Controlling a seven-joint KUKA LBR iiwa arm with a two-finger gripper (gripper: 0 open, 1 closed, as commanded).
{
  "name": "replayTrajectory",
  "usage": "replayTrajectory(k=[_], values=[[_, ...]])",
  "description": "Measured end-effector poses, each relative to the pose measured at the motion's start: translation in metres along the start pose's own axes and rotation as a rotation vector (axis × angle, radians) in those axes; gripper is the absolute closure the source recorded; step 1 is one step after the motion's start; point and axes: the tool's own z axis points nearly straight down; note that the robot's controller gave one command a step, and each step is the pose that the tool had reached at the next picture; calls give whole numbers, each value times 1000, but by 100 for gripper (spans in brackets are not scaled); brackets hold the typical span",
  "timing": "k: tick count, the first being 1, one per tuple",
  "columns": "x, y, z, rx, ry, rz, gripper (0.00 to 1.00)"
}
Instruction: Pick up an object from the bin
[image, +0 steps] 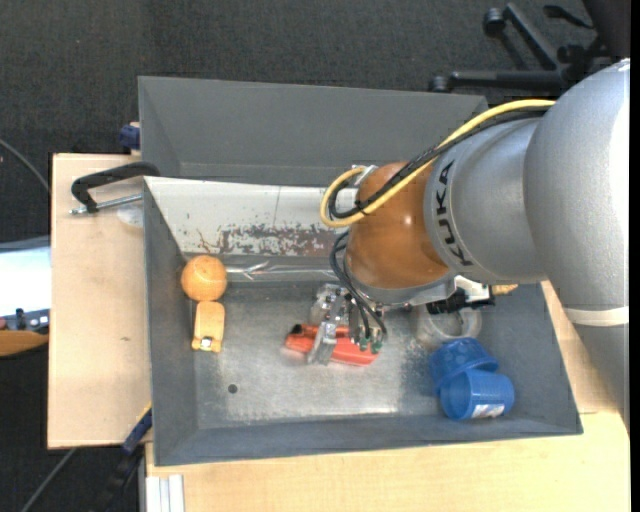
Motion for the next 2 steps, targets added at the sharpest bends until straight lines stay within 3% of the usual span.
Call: replayTrajectory(k=[1, 2], values=[[0, 0, 0, 0, 0, 0, 100], [4, -2, -39, 2, 8, -2, 100]])
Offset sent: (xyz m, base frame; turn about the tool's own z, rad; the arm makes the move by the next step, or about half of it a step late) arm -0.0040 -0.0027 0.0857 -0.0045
